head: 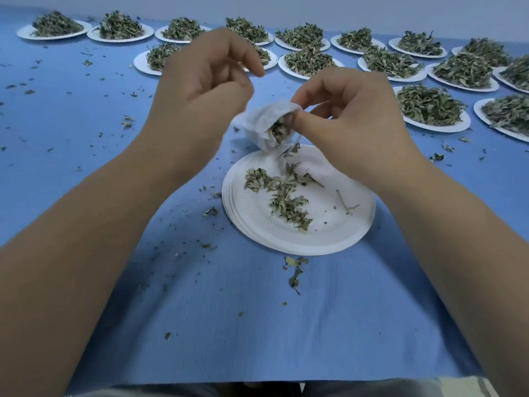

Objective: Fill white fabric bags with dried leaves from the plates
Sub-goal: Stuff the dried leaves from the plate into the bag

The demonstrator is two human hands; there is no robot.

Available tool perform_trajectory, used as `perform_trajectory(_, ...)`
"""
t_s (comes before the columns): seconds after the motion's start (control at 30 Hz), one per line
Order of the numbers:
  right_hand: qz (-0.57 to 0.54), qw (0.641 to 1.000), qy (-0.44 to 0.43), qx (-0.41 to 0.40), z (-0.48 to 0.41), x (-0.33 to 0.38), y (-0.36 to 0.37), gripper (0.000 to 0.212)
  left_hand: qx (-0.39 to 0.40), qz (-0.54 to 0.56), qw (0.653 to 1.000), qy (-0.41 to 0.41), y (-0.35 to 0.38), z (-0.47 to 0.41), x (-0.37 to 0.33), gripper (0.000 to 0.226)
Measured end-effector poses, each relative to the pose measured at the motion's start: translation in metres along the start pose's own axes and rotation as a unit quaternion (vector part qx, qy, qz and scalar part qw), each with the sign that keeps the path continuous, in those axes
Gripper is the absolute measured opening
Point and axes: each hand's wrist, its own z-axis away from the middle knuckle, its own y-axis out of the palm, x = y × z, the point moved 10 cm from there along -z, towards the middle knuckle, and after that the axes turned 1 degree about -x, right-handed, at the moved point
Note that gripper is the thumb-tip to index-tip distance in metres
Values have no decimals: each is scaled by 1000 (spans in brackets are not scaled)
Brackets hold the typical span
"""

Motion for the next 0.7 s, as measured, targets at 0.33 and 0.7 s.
perform_trajectory(0.33, -199, 979, 19, 40, -13, 6, 11, 11, 155, -121, 980, -8, 26, -2, 31, 70)
perform_trajectory(0.7, -5, 996, -71, 59, -41, 51, 18, 24, 34, 48, 991, -119, -3, -12, 73, 36)
